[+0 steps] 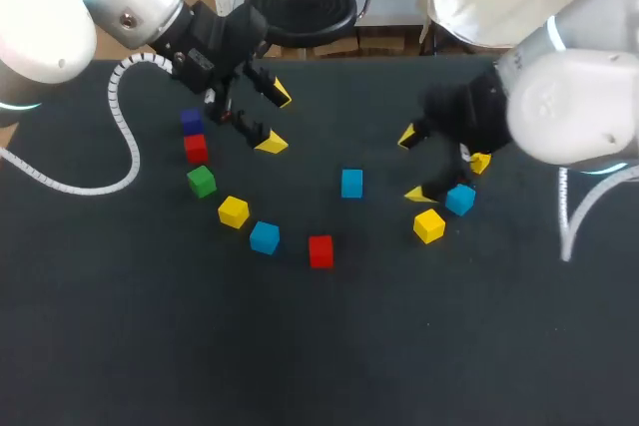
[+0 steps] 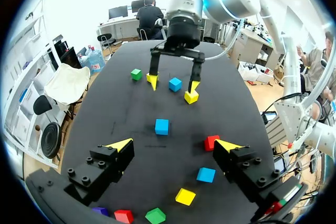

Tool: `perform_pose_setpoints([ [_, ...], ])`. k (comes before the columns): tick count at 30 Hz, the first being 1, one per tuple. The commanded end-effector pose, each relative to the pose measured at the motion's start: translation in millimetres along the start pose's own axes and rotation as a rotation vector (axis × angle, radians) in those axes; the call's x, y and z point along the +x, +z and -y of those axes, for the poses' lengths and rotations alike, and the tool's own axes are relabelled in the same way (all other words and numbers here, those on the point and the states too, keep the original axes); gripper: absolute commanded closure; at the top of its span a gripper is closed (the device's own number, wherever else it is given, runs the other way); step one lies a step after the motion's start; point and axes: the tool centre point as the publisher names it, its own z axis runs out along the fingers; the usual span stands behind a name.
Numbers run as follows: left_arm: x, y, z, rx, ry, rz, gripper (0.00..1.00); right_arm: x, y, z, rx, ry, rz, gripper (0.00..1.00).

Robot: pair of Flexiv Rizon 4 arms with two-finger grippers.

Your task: Place the blue cubes, place green cubes on the blue cubes, place the yellow cubes on the green cubes, then place the red cubes on the yellow cubes, and place purple cube on the red cubes.

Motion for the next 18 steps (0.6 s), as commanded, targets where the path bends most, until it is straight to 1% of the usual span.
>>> perform_pose_setpoints([
  [1, -0.4, -0.1, 0.2, 0.0, -0.001, -0.002, 0.0, 10.1, -23.9, -16.7, 0.018, -0.015, 0.024, 0.0],
  [4, -0.4, -0.1, 0.2, 0.0, -0.001, -0.002, 0.0, 5.9, -28.7, -18.5, 0.015, -0.053, 0.028, 0.0],
  [6, -0.4, -0.1, 0.2, 0.0, -0.001, -0.002, 0.0, -0.3, -23.2, -15.0, 0.002, -0.073, 0.041, 0.0],
  [10, -0.4, -0.1, 0.2, 0.0, -0.001, -0.002, 0.0, -11.9, -2.0, -3.1, -0.02, -0.067, 0.041, 0.0],
  [12, -0.4, -0.1, 0.2, 0.0, -0.001, -0.002, 0.0, -20.1, 10.7, 3.2, -0.026, -0.076, 0.066, 0.0],
  [18, -0.4, -0.1, 0.2, 0.0, -0.001, -0.002, 0.0, -36.3, 49.7, 20.5, -0.072, -0.059, 0.092, 0.0],
])
